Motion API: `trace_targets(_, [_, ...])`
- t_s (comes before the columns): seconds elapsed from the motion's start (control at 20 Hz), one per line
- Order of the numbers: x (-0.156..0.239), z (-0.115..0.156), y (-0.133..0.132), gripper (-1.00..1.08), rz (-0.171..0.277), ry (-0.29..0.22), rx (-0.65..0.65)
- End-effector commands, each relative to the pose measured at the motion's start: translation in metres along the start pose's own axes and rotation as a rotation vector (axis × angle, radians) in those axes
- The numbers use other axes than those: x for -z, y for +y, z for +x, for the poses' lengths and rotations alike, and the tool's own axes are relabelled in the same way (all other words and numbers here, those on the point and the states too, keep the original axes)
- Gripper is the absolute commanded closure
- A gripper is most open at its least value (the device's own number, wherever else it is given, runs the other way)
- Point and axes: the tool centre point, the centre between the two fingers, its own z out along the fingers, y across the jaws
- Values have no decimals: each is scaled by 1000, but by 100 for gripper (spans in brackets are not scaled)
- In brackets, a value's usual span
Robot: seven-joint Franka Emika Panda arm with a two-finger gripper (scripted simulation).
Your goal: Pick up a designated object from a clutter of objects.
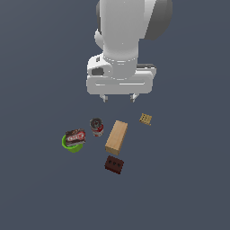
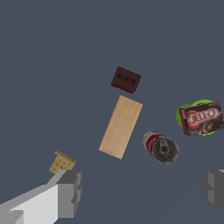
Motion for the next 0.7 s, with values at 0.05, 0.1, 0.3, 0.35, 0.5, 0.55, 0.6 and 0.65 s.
trace_targets(0.05, [0, 0, 0, -92, 0, 0, 1])
trace_targets(0.1, [0, 1, -1, -92, 1, 2, 4])
trace_targets(0.3, [2, 5, -9, -92, 10, 13, 30])
trace_targets(0.35, [3, 6, -12, -92, 13, 16, 37])
trace_targets(0.5, [6, 8, -17, -92, 17, 22, 48])
trace_targets(0.55, [6, 8, -17, -92, 17, 22, 48])
trace_targets(0.6, [6, 7, -17, -92, 17, 22, 48])
trace_targets(0.65, [5, 7, -16, -92, 16, 21, 47])
